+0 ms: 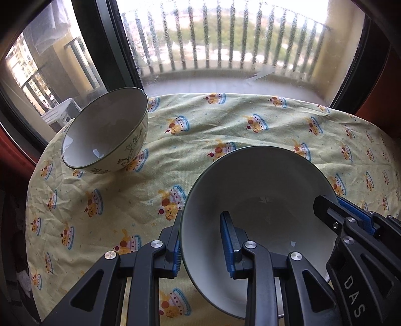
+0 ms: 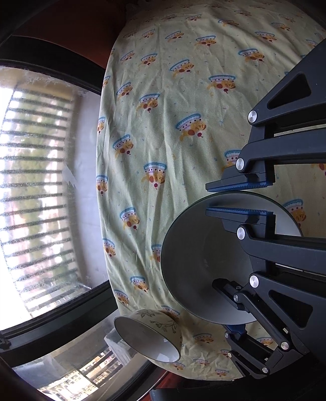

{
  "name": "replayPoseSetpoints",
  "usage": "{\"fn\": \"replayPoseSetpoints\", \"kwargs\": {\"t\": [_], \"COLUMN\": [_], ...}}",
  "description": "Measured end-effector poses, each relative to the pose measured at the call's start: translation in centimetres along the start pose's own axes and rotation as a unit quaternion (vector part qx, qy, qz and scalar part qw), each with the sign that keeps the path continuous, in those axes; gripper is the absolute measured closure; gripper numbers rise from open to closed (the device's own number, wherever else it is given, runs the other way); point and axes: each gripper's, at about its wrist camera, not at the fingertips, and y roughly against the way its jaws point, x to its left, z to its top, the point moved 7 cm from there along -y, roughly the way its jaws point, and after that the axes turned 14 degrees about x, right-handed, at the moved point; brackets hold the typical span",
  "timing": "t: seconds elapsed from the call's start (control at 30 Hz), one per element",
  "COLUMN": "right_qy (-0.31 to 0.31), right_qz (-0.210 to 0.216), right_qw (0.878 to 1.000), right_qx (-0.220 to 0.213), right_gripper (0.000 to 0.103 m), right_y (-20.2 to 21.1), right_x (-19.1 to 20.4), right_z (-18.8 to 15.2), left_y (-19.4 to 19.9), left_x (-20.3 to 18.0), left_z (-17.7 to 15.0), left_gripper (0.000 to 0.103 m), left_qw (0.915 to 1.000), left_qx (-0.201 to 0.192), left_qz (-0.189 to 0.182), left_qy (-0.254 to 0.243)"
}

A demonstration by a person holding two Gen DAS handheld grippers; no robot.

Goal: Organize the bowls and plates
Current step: 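Lift the second white bowl with both tools and carry it toward the first bowl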

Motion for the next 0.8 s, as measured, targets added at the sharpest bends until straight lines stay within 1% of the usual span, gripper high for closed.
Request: {"fn": "replayPoseSetpoints", "kwargs": {"t": [0.1,0.3,0.47,0.63,0.8], "right_qy": [-0.001,-0.002,-0.004,-0.008,-0.009], "right_qz": [-0.001,-0.007,0.0,0.0,0.003], "right_qw": [1.0,1.0,1.0,1.0,1.0], "right_qx": [-0.002,0.0,0.003,-0.005,-0.02], "right_gripper": [0.085,0.083,0.087,0.087,0.087], "right_y": [-0.1,-0.5,-0.2,1.2,3.7], "right_x": [0.1,0.2,0.1,-0.3,-0.9], "right_z": [0.0,0.2,0.0,-0.8,-1.7], "left_y": [0.0,0.0,0.1,1.4,3.8], "left_x": [0.2,0.1,0.2,-0.4,-1.1], "left_z": [-0.1,-0.2,-0.4,-1.1,-1.9], "left_gripper": [0.077,0.077,0.077,0.077,0.077], "left_qw": [1.0,1.0,0.9999,0.9999,0.9999], "left_qx": [0.002,0.002,0.009,0.004,-0.012], "left_qz": [-0.006,-0.007,-0.008,-0.01,-0.012], "left_qy": [0.003,0.0,0.0,-0.002,0.0]}}
